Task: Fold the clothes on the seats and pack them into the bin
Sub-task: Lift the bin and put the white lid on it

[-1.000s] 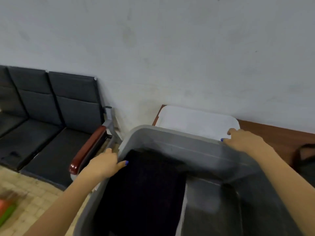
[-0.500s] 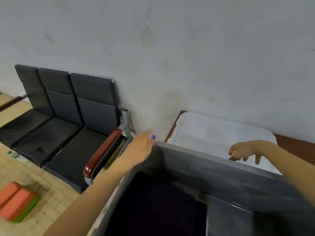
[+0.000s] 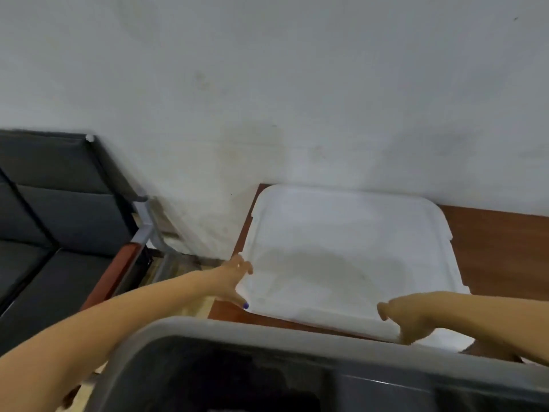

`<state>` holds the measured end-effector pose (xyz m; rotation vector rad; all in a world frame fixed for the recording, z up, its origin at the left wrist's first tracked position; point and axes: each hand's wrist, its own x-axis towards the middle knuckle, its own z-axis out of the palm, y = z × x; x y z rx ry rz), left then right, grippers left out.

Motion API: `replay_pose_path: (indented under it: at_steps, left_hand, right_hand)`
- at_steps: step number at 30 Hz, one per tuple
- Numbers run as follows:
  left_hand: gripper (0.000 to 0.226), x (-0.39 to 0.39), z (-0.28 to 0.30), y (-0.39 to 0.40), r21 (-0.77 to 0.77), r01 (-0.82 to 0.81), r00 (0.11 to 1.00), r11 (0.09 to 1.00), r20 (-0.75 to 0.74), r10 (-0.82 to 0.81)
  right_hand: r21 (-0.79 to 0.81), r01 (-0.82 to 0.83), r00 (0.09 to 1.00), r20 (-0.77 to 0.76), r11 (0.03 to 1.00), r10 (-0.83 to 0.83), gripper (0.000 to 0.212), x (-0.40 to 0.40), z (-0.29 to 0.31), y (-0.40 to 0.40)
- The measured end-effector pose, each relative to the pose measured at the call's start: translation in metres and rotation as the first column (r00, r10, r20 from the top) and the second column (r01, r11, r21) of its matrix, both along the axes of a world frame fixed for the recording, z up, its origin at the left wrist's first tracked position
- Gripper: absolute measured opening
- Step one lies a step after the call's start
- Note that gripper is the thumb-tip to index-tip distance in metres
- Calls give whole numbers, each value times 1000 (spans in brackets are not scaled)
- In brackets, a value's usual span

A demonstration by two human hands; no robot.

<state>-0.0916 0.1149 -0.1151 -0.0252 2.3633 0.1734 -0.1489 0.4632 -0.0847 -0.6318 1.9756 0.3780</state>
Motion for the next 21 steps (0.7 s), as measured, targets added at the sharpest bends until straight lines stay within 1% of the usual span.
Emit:
replay_pose_path:
  at_steps: [1,2,3,5,7,8,10,11,13,15,16,18,19,21]
  left_hand:
    - [70,8,-9,2,-59,198,975,979,-94,-202]
    - [68,17,-16,5,-120,342,924,932,-139,-357]
    - [65,22,-26,5,-172,420,883,891,-149,-445]
    - [55,26,-40,4,-268,450,848,852,-170,-502]
    - [46,24,-46,1,-353,486,812,800,-157,-562]
    - [44,22,-48,1,-383,531,775,756,-140,-616]
    - [41,16,-43,5,-434,638,678,636,-75,-731]
    - [41,14,-40,6,-448,669,642,593,-55,-765]
    - [42,13,-35,8,-451,684,612,574,-74,-787]
    - [41,12,-27,6,-412,694,604,591,-114,-789]
    - [42,12,-24,4,-358,715,582,601,-172,-795]
    - [52,15,-11,2,-246,767,505,592,-337,-794]
    - [57,16,-3,1,-212,776,496,595,-378,-782]
    - [59,16,10,-2,-192,791,479,582,-398,-782]
  right_hand:
    - [-17,-19,1000,-19,1000,19,71,2,-9,0]
    - [-29,-31,999,-38,999,30,73,4,-18,0]
    - [-41,-35,998,-54,999,33,74,5,-25,-1]
    - [-58,-10,998,-62,998,7,73,5,-34,-1]
    - [-70,42,998,-36,997,-45,69,2,-37,-2]
    - [-76,64,997,-27,995,-66,68,-1,-36,-2]
    - [-91,102,994,-18,991,-104,69,-6,-33,-4]
    - [-99,118,992,-22,988,-121,70,-8,-32,-5]
    - [-128,124,990,-51,984,-132,71,-11,-27,-7]
    - [-153,108,987,-100,982,-125,72,-15,-21,-8]
    - [-162,105,986,-113,981,-125,73,-16,-19,-8]
    - [-175,107,985,-117,979,-128,76,-17,-15,-4]
    - [-185,110,985,-114,976,-133,77,-17,-15,-2]
    - [-207,95,984,-126,974,-123,78,-11,-16,2]
